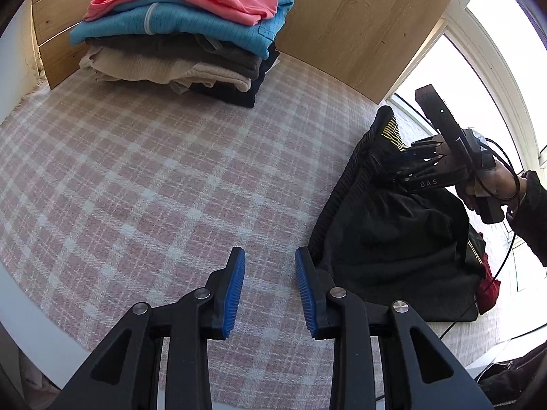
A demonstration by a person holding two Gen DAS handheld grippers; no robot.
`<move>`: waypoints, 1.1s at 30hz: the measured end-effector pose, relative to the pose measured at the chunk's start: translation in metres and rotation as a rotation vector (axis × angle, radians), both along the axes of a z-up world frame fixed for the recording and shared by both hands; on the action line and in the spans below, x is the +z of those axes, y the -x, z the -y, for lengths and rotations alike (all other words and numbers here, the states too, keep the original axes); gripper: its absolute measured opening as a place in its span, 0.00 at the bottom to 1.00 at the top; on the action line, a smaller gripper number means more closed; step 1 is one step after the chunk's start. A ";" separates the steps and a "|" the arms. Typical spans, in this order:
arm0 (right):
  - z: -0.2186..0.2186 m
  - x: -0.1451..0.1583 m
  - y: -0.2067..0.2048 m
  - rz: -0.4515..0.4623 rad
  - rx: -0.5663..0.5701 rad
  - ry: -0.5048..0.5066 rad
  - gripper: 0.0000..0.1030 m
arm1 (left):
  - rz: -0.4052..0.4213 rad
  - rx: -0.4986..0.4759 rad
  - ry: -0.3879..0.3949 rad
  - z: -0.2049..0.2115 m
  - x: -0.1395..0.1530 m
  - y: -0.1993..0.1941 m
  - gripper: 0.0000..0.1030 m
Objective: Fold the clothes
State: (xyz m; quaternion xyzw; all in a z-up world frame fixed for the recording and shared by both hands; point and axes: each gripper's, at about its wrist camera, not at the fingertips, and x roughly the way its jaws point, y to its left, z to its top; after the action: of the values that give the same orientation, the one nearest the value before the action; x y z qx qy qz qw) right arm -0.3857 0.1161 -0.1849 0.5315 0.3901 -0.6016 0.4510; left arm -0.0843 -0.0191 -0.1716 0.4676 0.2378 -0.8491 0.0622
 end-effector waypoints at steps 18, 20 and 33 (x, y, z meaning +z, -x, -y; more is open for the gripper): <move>-0.111 0.114 -0.009 0.022 -0.435 0.211 0.06 | -0.043 -0.358 0.120 -0.016 0.036 0.066 0.35; -0.147 0.121 -0.005 -0.026 -0.530 0.231 0.06 | -0.041 -0.404 0.112 -0.023 0.036 0.080 0.35; -0.311 0.098 0.010 -0.106 -0.907 0.249 0.06 | -0.086 -1.004 0.228 -0.120 0.021 0.178 0.44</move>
State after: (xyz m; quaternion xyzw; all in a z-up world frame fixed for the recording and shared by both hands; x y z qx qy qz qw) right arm -0.3954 0.4274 -0.0869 0.5588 0.0662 -0.8063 0.1825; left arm -0.2627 0.1007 -0.1509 0.4790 -0.1078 -0.8133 -0.3123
